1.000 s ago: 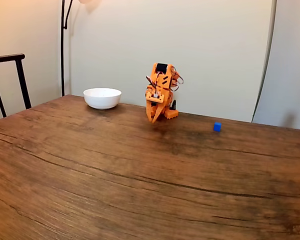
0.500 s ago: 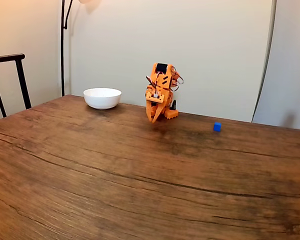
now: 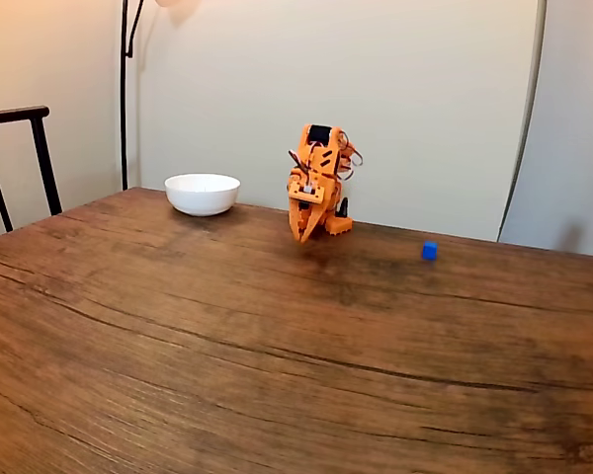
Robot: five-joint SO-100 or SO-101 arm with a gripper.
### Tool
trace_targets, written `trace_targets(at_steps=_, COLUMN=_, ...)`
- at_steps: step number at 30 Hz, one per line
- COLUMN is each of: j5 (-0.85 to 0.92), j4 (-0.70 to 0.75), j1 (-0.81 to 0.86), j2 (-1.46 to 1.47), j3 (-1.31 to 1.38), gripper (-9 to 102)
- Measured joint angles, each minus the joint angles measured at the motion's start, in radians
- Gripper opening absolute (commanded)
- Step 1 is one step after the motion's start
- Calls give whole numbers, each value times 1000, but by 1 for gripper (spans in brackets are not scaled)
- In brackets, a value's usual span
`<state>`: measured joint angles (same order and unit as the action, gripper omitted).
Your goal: Grasp the cube and drop it in the bowl
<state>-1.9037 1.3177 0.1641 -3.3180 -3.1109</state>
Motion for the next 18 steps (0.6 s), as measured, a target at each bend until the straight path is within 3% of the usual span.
trace_targets(at_steps=18, j5=3, j4=0, j1=-2, j2=-3, j3=5, gripper=0)
